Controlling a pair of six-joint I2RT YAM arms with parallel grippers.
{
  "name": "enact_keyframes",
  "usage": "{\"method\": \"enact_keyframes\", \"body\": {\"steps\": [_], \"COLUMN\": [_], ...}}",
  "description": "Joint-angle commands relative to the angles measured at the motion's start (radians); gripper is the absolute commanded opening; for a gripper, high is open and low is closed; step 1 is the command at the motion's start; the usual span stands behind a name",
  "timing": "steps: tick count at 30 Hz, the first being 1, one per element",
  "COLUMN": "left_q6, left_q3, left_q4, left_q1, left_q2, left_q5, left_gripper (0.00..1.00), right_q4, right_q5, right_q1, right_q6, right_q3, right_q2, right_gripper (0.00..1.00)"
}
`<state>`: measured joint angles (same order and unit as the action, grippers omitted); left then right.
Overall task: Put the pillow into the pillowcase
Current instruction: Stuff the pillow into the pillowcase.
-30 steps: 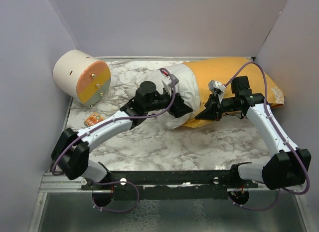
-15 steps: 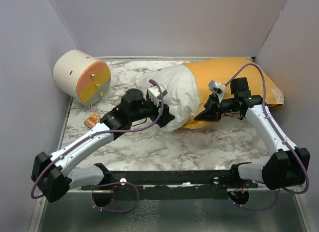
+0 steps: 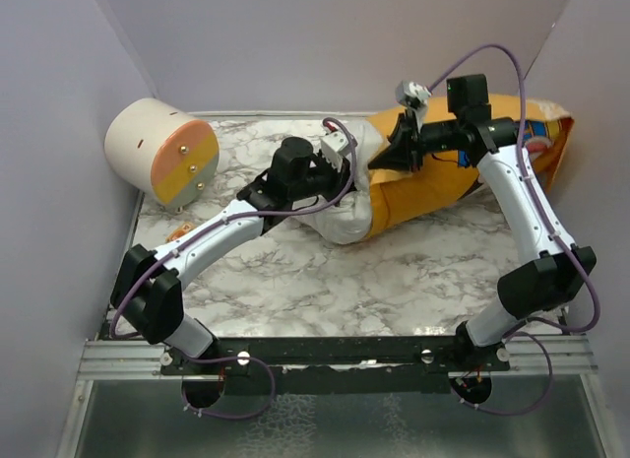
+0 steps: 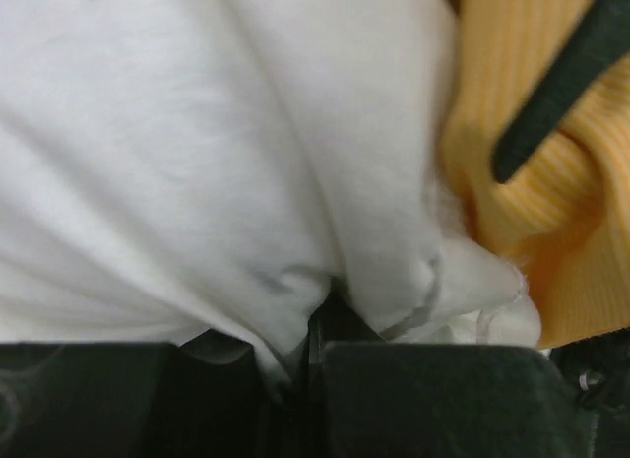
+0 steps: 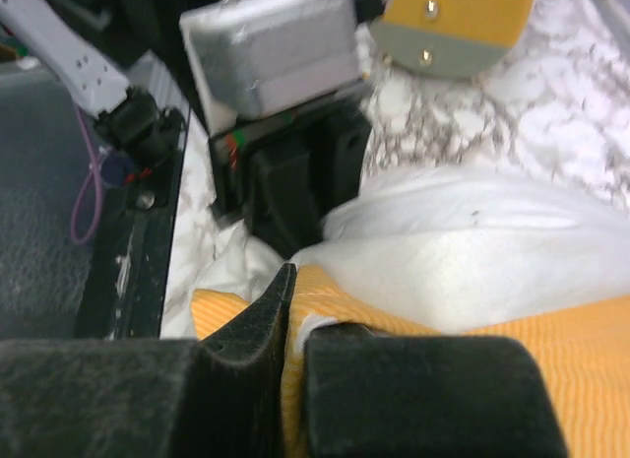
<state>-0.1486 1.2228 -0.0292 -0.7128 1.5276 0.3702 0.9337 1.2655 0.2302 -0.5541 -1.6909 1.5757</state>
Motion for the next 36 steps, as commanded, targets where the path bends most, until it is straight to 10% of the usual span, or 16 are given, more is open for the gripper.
{"method": "enact_keyframes", "body": {"steps": [1,11,22,36], "left_q6": [-0.175,-0.595,-0.782,-0.792], "left_q3": [-0.022,-0.492,-0.69,-0.67], "left_q4": [-0.248,-0.724,-1.063,-1.067], "left_q1": [-0.044,0.098,0.177,0.175], "left_q2": [-0.095,-0.148,0.018,0.009], "left_q5": [0.23,0.179,0.155,0.172], "left_gripper": [0.0,0.0,0.0,0.0], "right_q4": [-0.366,-0.355,-0.114,-0.198], "right_q5": [0.158,0.107,-0.044,-0.756], "right_q1": [0.176,0.221,0.215,0.216], "right_q6": [0.363,0.352,0.039,-0.001], "right_q3": [-0.26,-0.01,0.058,0.459], "right_q2": [0.038,0.107,-0.148,-0.432], "right_gripper": [0.01,0.03,0.95,1.0]}}
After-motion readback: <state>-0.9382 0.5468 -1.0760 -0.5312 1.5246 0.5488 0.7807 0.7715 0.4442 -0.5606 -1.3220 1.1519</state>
